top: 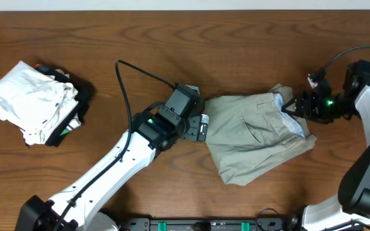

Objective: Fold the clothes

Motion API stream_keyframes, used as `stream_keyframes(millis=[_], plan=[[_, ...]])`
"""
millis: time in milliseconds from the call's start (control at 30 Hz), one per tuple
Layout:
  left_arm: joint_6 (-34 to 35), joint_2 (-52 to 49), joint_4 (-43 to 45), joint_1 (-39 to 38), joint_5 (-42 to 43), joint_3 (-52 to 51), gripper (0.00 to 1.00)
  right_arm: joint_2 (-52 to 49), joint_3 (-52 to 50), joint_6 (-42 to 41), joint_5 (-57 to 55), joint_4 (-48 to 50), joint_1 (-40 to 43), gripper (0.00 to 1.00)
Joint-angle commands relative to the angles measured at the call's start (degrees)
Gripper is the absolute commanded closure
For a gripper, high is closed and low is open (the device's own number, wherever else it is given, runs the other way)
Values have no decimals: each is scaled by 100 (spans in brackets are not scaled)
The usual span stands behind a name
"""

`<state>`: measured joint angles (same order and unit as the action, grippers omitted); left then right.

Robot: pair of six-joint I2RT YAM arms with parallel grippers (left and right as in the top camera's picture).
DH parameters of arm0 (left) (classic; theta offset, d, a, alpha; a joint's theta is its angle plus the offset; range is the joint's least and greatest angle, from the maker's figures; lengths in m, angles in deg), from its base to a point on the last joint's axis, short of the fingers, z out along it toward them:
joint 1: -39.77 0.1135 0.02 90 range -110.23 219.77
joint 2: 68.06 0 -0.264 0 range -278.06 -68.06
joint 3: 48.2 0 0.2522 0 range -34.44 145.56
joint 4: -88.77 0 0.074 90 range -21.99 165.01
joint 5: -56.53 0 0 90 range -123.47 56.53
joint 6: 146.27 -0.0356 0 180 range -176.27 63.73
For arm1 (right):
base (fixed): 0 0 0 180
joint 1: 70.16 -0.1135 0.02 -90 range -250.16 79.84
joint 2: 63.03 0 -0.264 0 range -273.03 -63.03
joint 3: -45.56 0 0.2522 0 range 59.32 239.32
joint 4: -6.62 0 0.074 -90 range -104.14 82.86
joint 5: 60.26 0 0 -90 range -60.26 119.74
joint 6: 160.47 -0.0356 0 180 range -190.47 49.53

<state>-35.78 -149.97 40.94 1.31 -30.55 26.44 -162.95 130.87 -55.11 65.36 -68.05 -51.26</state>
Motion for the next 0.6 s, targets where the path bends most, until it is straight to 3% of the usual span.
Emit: stream_keyframes(millis=[0,167,267,467,533,567], plan=[[-118,-35,0,15,-81,9,9,26,83,605,186,149,-133,25],[-118,-35,4,13,-81,9,9,-7,39,793,-26,503,-446,9],[-118,-39,28,15,-81,9,9,-111,28,1014,-24,501,-697,4],[-118,-39,24,15,-81,9,9,-481,28,992,-682,739,-1244,4],[-116,-39,24,15,-79,9,9,-632,28,997,-876,820,-1373,9],[-116,-39,26,15,-79,9,9,-688,28,997,-916,863,-1412,17]])
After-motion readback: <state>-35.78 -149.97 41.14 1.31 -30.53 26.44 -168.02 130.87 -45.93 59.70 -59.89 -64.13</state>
